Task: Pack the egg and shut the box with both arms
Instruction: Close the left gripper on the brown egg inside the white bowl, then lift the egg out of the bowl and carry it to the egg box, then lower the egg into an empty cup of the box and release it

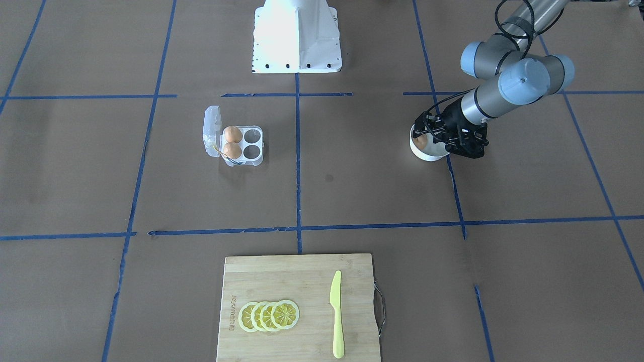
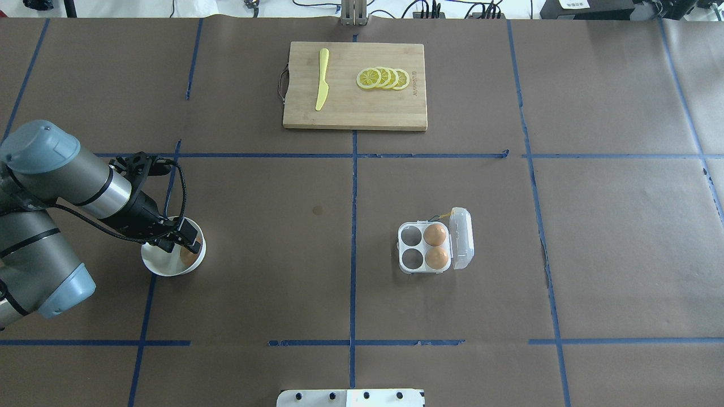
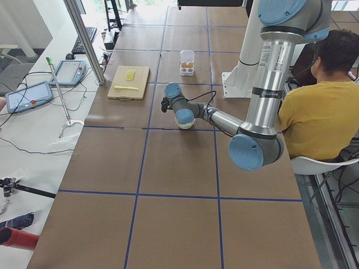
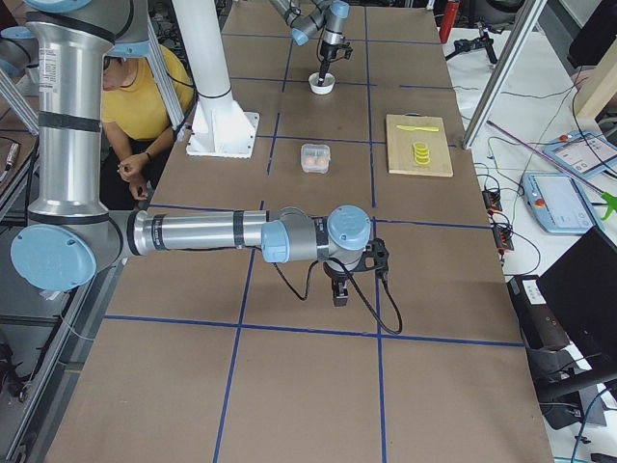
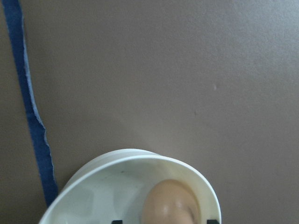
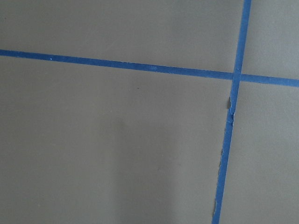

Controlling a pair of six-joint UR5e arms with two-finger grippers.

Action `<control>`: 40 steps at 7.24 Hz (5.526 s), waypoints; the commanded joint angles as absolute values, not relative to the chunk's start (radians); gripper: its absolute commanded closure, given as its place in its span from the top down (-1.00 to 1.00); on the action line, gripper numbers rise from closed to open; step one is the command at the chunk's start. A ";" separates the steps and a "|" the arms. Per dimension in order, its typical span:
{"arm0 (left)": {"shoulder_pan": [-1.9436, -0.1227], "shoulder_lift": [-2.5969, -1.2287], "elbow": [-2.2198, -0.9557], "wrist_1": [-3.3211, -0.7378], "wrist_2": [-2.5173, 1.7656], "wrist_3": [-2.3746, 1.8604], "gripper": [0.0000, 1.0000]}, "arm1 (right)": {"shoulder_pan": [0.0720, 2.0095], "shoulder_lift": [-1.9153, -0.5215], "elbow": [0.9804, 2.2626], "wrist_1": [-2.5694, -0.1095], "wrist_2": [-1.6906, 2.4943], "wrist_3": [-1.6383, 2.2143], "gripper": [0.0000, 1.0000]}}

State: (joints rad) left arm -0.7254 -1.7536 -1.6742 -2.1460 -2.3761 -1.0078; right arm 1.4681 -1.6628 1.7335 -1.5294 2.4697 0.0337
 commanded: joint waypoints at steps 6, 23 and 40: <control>-0.719 -1.776 -1.646 -2.146 -2.375 -1.006 0.26 | 1.468 -1.663 1.730 -1.529 2.470 0.034 1.00; -0.707 -2.028 -1.720 -1.951 -2.352 -1.063 -1.00 | 1.468 -1.658 1.740 -1.528 2.473 0.035 1.00; -0.434 -2.493 -1.345 -2.103 -2.046 -1.276 -0.42 | 1.463 -1.658 1.735 -1.528 2.497 0.035 1.00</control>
